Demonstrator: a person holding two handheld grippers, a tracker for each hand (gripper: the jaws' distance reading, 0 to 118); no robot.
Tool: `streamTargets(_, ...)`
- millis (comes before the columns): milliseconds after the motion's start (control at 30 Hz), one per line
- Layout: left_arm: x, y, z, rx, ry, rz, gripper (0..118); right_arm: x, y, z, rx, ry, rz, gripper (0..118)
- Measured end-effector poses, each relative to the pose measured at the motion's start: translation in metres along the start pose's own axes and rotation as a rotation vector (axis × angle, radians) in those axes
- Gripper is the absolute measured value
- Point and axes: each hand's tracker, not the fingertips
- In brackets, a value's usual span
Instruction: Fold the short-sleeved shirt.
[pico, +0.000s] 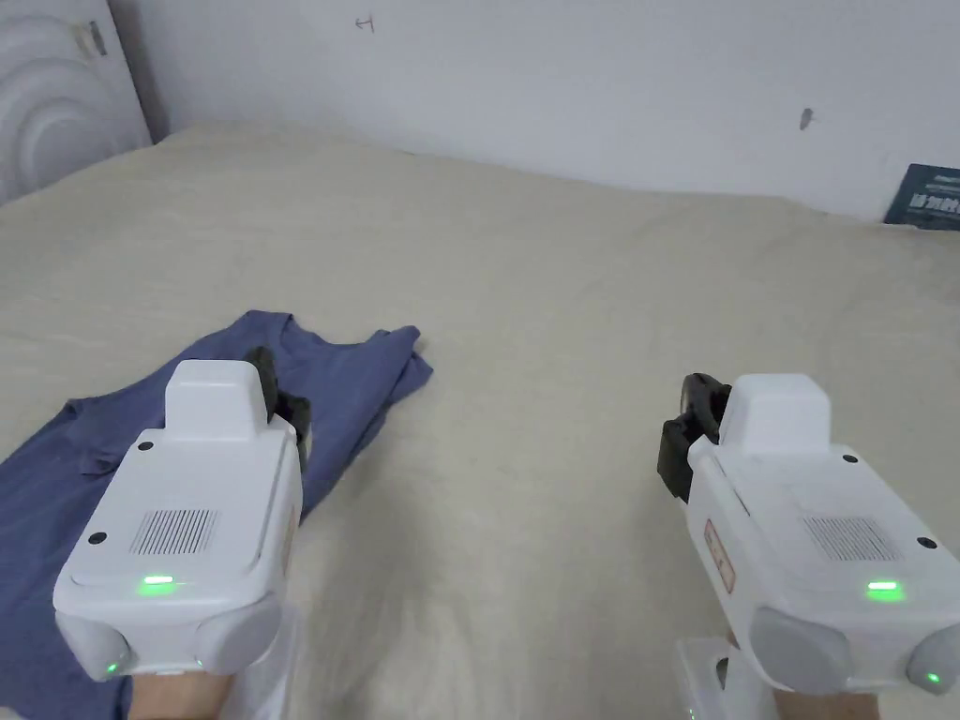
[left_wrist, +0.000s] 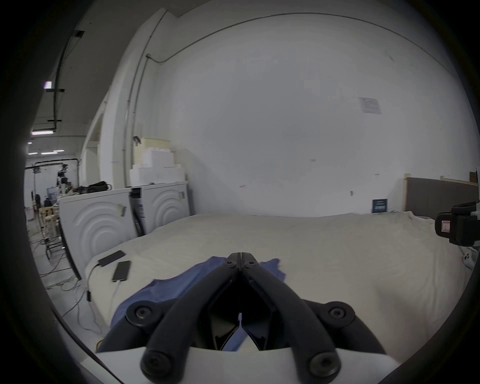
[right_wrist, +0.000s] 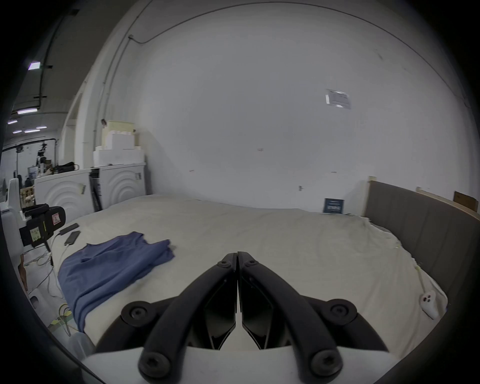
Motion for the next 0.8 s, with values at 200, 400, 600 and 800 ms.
streamTargets(200,-0.042,-0.007,0.016,-0.014,0.115,0.007,0,-0.036,0.003,-0.014,0.004,0.110,0.019,0)
streamTargets(400,-0.068,-0.012,0.027,-0.028,0.191,0.020,0,-0.062,0.002,-0.023,-0.001,0.189,0.043,0)
streamTargets(600,-0.076,-0.017,0.026,-0.039,0.214,0.025,0,-0.073,-0.001,-0.028,-0.014,0.218,0.046,0)
streamTargets(800,-0.082,-0.020,0.004,-0.126,0.168,0.082,113,-0.074,-0.002,-0.029,-0.023,0.224,0.048,0)
